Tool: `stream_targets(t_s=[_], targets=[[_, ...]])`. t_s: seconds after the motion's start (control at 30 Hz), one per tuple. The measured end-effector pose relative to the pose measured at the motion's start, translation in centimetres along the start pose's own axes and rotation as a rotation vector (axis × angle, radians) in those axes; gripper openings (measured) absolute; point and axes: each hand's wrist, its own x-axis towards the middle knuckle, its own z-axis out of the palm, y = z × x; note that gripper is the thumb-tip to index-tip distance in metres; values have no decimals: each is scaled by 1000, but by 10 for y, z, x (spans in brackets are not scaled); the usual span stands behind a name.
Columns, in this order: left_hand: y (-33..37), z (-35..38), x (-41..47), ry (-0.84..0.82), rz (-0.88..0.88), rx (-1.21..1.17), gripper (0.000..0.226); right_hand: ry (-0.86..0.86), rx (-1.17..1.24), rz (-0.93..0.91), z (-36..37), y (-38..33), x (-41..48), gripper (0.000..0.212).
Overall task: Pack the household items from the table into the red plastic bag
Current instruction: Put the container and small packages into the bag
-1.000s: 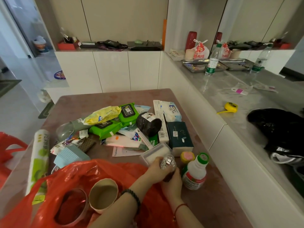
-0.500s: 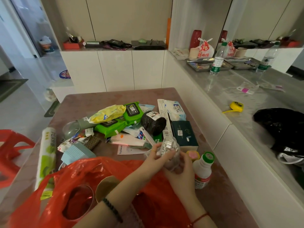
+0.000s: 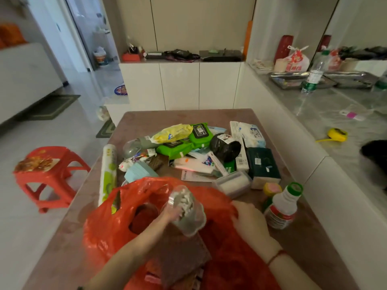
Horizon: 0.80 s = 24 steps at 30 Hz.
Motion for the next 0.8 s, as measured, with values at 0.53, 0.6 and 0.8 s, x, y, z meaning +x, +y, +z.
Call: stream_targets(t_s=[0.53, 0.6, 0.8], targets=[[-5, 78, 67, 20, -319, 793, 86, 143, 321, 54, -31, 28, 16, 16], [-12, 75, 76, 66, -292, 794, 82, 137, 345, 31, -31, 31, 14, 13], [-32, 62, 81, 51, -221, 924, 45, -270, 260, -31, -32, 40, 16, 10]])
